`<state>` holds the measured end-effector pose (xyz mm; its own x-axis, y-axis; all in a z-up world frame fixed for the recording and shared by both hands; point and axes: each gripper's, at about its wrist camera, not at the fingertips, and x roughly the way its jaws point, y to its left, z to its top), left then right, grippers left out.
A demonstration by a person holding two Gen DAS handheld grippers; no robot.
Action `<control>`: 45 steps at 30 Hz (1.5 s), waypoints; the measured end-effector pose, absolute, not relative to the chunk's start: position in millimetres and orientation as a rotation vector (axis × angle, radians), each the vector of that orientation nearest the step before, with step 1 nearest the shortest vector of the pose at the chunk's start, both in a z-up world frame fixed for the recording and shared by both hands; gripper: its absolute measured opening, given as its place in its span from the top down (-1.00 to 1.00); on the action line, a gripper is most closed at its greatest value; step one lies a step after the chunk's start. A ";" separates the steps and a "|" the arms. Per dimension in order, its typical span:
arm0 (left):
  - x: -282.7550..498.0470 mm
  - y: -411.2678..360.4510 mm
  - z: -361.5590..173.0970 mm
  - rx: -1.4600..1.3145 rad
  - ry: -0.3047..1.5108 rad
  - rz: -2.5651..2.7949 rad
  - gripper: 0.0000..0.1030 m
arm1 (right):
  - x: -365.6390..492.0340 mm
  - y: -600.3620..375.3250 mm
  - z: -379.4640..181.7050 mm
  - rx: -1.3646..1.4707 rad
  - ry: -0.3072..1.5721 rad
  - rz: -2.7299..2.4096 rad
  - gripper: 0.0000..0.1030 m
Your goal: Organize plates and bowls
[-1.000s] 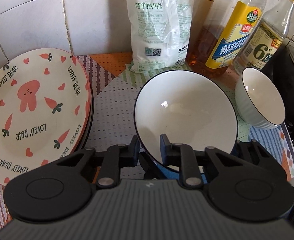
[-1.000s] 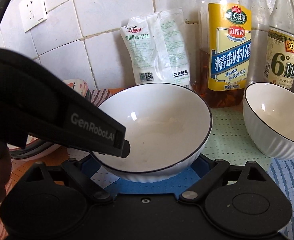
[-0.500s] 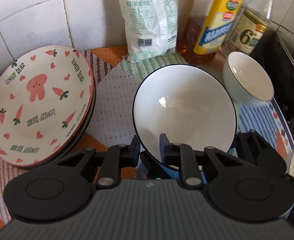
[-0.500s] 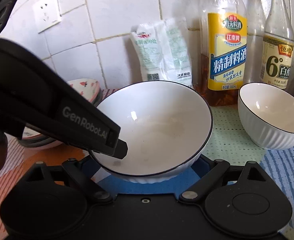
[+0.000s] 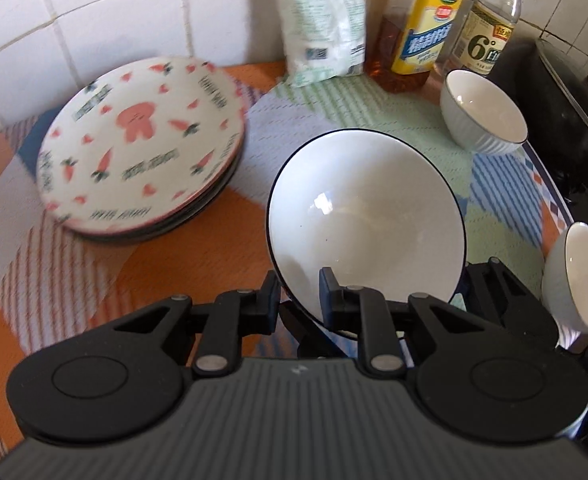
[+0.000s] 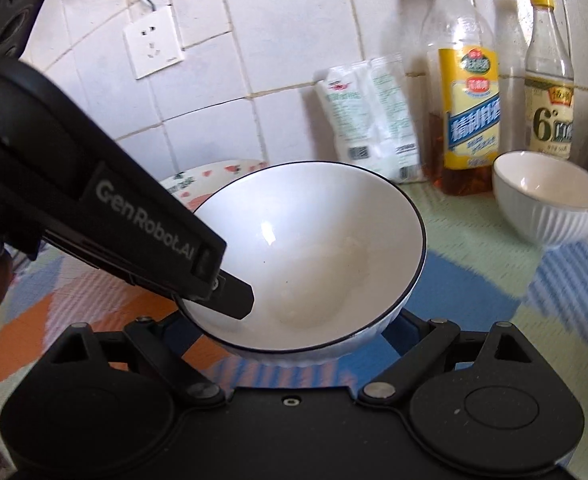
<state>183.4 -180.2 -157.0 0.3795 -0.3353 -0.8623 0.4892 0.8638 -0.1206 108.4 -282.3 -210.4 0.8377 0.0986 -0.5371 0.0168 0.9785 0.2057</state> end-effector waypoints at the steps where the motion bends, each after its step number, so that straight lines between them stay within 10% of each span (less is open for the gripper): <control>1: 180.5 -173.8 -156.7 0.166 1.056 -0.524 0.64 | 105.9 -276.5 -210.1 0.206 0.575 0.052 -0.85; 29: 184.3 -70.2 -194.2 0.093 1.145 -0.447 0.63 | 112.4 -169.9 -231.5 0.086 0.668 0.149 -0.86; 45: 157.3 -73.0 -156.2 0.148 1.118 -0.480 0.19 | 33.9 -207.7 -212.2 0.104 0.636 -0.054 -0.87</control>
<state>157.3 -73.0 -156.2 0.3476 -0.2956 -0.8898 0.4418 0.8887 -0.1226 33.9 -207.7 -212.2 0.8034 -0.0183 -0.5952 0.0825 0.9933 0.0807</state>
